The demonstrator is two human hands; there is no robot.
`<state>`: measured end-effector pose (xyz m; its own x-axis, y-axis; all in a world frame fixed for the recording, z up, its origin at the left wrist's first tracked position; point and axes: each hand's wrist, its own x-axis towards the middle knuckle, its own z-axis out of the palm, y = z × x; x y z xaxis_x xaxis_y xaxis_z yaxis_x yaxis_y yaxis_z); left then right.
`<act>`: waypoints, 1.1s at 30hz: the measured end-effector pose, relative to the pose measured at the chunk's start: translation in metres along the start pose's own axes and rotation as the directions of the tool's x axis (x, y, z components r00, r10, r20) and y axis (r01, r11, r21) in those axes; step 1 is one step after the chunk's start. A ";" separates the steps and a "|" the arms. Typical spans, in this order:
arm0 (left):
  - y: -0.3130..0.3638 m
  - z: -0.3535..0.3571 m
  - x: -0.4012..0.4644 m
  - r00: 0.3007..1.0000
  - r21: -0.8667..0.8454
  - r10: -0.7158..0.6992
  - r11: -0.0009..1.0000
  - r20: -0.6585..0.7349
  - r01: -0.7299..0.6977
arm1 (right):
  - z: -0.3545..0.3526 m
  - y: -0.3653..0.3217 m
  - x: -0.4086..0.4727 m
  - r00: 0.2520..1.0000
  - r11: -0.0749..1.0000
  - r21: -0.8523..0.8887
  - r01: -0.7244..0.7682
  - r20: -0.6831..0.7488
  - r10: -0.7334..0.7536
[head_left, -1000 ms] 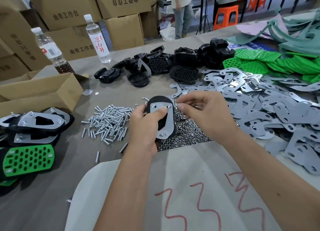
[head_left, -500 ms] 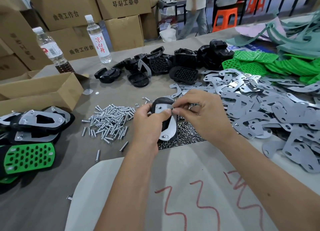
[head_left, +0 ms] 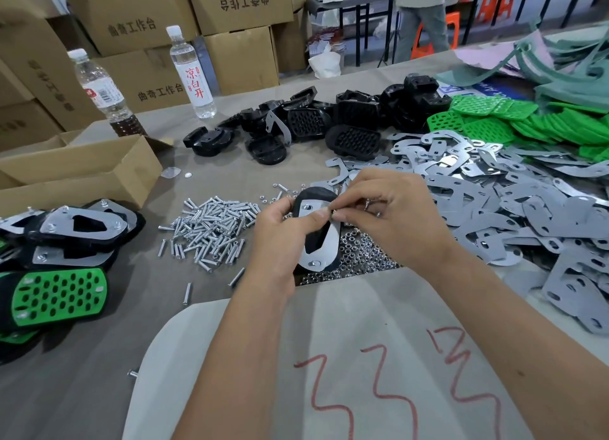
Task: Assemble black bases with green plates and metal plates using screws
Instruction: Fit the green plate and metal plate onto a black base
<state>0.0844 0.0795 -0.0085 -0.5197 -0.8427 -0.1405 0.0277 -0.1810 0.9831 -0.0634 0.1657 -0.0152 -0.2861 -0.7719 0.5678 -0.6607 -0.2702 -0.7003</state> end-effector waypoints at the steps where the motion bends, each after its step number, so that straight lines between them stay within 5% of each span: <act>1: 0.000 -0.001 -0.001 1.000 0.016 -0.005 1.000 0.009 0.005 | 0.000 0.001 0.000 1.000 1.000 0.008 -0.010 -0.007 0.010; 12: 0.002 -0.005 -0.001 0.996 0.035 -0.083 0.996 -0.011 0.084 | 0.006 0.004 -0.002 0.999 0.999 0.038 -0.007 -0.049 0.009; 18: 0.002 -0.002 -0.001 0.997 0.002 -0.077 0.997 -0.027 0.077 | 0.006 0.008 -0.004 0.988 0.972 0.191 -0.136 -0.053 0.148; 33: 0.003 0.002 -0.005 0.998 -0.032 -0.048 0.998 -0.048 0.047 | 0.014 0.003 -0.003 0.978 0.999 -0.006 -0.052 -0.201 0.050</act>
<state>0.0857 0.0839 -0.0042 -0.4787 -0.8564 -0.1934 0.0309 -0.2366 0.9711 -0.0548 0.1596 -0.0251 -0.4525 -0.6531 0.6073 -0.6489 -0.2259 -0.7265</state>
